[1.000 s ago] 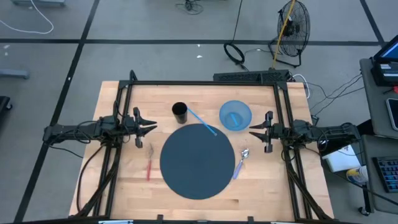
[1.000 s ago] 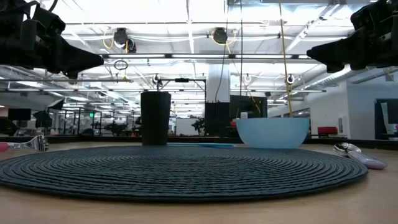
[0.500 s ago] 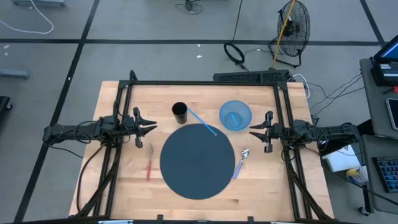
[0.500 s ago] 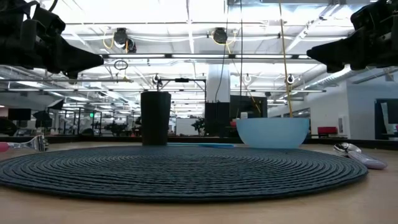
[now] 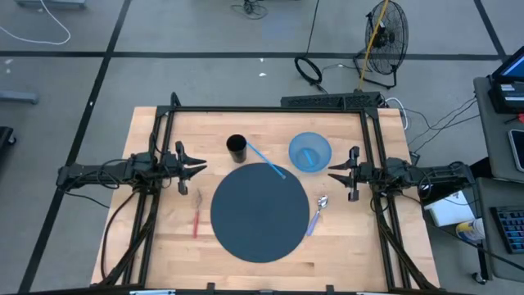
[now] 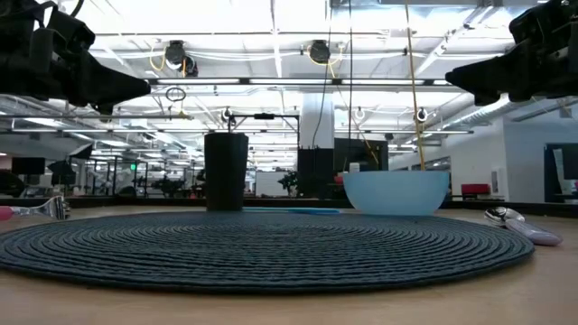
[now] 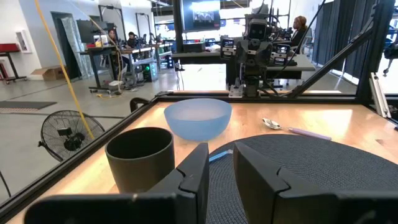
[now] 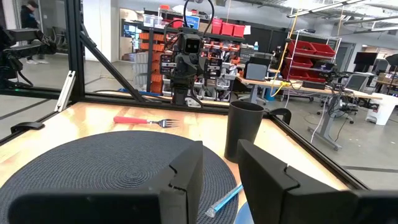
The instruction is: Pick & Place Utensil
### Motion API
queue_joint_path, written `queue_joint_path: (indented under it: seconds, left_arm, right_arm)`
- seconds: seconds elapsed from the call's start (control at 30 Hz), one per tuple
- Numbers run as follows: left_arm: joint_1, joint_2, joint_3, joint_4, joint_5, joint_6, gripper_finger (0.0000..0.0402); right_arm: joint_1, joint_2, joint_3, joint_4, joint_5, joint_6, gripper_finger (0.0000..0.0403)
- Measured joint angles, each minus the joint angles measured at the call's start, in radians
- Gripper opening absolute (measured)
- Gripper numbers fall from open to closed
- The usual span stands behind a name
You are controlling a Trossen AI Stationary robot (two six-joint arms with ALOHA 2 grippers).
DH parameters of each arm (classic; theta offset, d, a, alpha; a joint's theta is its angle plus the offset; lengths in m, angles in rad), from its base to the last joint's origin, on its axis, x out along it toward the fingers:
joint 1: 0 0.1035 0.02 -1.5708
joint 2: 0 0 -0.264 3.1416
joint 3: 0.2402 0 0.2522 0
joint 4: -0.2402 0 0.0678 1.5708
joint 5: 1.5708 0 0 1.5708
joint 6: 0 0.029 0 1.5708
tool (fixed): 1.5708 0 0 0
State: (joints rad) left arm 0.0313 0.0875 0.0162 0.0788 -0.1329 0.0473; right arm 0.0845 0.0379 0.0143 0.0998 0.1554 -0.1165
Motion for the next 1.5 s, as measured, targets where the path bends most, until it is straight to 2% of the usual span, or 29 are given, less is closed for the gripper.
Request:
queue_joint_path:
  seconds: [0.4,0.67,0.8,0.9,1.0,1.1,1.23,1.33,1.4,1.5]
  left_arm:
    - [0.000,0.000,0.000,0.000,0.000,0.000,0.0076]
    - [0.000,0.000,0.000,0.016,0.000,-0.006,0.0076]
    - [0.000,0.000,0.000,0.090,0.001,-0.066,0.0076]
    - [0.000,0.000,0.000,0.150,0.002,-0.152,0.0076]
    - [0.000,0.000,0.000,0.159,0.003,-0.236,0.0076]
    - [0.000,0.000,0.000,0.160,-0.004,-0.247,0.0076]
    - [0.000,0.000,0.000,0.164,-0.051,-0.188,0.0076]
    - [0.000,-0.001,0.000,0.159,-0.051,-0.236,0.0076]
    - [0.000,-0.001,0.000,0.133,-0.029,-0.238,0.0076]
    - [0.000,0.012,0.000,0.108,0.058,-0.217,0.0076]
  right_arm:
    - [0.000,0.000,0.000,0.008,0.000,0.000,0.0095]
    - [0.000,-0.001,0.000,0.152,-0.002,0.009,0.0095]
    - [0.001,-0.001,0.000,0.232,-0.003,0.050,0.0095]
    - [0.001,-0.001,0.000,0.240,-0.003,0.111,0.0094]
    - [0.001,0.000,0.000,0.239,-0.001,0.101,0.0095]
    - [0.001,0.000,0.000,0.245,0.000,0.070,0.0095]
    - [0.002,0.000,0.000,0.289,-0.002,0.024,0.0093]
    - [0.002,0.000,0.000,0.312,-0.001,0.023,0.0093]
    - [0.002,0.000,0.000,0.326,0.003,0.057,0.0093]
    - [0.002,0.004,0.004,0.338,0.006,0.081,0.0093]
